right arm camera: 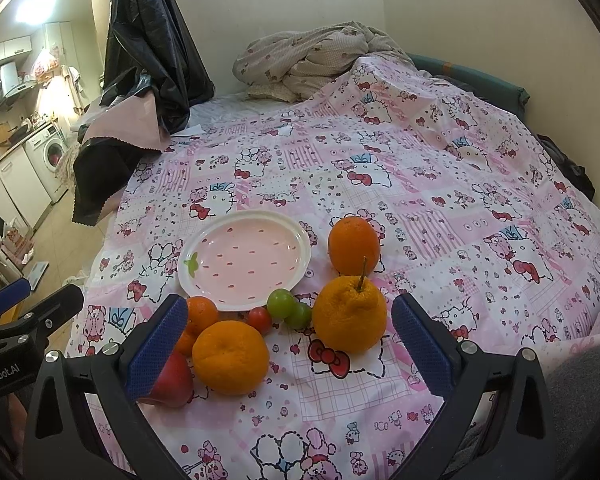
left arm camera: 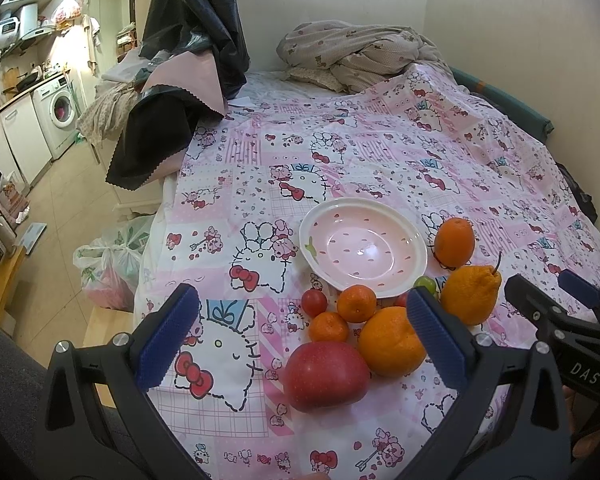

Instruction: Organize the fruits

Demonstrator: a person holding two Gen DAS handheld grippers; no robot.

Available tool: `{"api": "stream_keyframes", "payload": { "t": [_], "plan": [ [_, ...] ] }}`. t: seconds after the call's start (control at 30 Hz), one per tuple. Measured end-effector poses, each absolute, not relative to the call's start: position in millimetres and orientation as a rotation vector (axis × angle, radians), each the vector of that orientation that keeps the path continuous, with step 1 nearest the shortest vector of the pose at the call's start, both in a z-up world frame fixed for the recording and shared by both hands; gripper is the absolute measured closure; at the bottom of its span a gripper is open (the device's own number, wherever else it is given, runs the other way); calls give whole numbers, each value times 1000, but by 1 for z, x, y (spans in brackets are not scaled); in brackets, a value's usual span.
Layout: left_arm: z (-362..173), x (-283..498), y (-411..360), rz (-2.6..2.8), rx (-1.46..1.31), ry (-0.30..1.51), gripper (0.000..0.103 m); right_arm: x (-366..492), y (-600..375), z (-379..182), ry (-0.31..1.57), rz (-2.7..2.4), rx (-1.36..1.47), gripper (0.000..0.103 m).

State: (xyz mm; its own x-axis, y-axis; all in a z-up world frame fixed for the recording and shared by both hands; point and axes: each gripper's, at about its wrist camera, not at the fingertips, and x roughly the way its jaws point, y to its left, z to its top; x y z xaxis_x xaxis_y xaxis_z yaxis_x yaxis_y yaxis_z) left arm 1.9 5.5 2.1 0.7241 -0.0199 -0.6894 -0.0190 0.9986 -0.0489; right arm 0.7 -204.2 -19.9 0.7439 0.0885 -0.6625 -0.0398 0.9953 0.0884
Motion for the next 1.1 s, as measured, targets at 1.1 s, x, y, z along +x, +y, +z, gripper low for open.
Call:
{"api": "stream_keyframes", "payload": {
  "t": [1.1],
  "plan": [
    [-73, 66, 33, -20, -295, 1312, 1, 11, -238, -31, 844, 54, 297, 0]
  ]
}}
